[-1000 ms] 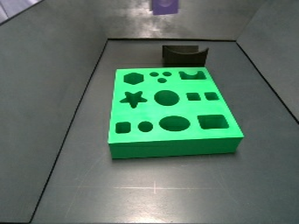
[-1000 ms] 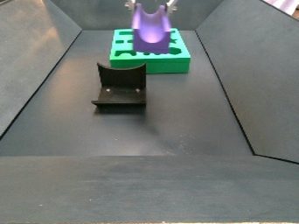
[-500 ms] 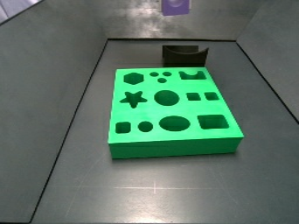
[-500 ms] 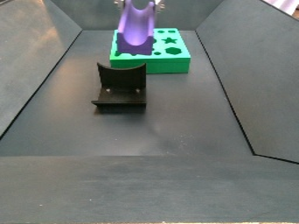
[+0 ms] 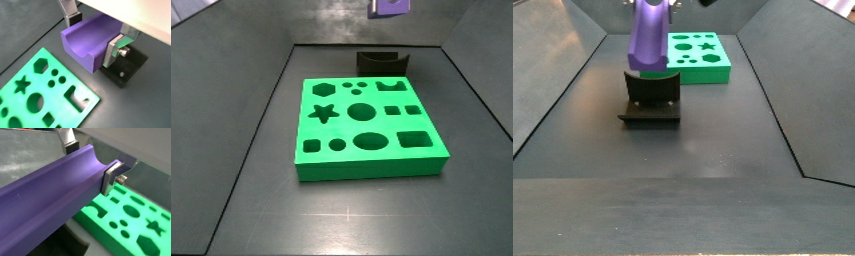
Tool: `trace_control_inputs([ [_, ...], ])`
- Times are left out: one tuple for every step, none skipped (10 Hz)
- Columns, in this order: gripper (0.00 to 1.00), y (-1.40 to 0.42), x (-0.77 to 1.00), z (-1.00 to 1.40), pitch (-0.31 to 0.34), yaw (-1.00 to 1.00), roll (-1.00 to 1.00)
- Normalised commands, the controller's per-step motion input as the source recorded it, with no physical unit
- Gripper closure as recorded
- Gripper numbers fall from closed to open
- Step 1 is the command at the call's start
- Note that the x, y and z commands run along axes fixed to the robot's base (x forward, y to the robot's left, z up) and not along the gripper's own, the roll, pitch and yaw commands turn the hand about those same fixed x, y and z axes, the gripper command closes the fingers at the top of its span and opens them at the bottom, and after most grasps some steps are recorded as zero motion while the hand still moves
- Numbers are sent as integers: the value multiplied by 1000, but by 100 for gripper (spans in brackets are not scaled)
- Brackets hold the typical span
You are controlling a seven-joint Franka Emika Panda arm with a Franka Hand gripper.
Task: Pick up the arch object. Move up. Place the arch object on the fixture. Regrasp the arch object. Move to above the board. Insert the arch object.
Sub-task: Place the arch object on the fixture.
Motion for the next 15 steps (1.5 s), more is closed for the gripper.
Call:
trace_control_inputs([
  [100, 34, 30, 6, 155, -75, -1000],
  [100, 34, 17, 7, 149, -87, -1000],
  [100, 32, 49, -10, 152, -122, -1000],
  [100, 35, 65, -12, 160, -138, -1000],
  [100, 43, 73, -7, 167, -178, -1000],
  [100, 42, 70, -7, 164, -203, -1000],
  [100, 39, 64, -10, 95, -222, -723],
  [100, 39, 63, -10, 64, -222, -593],
  [100, 33, 59, -5, 9, -203, -344],
  [100, 25, 55, 4, -15, -190, -263],
  [100, 22, 80, -1000, -122, -217, -157],
  [100, 24, 89, -1000, -149, -173, -132],
  [100, 25, 104, -1000, -171, -117, -112],
  [100, 23, 103, -1000, -180, -81, -99],
  [100, 14, 101, -1000, -191, -17, -77],
])
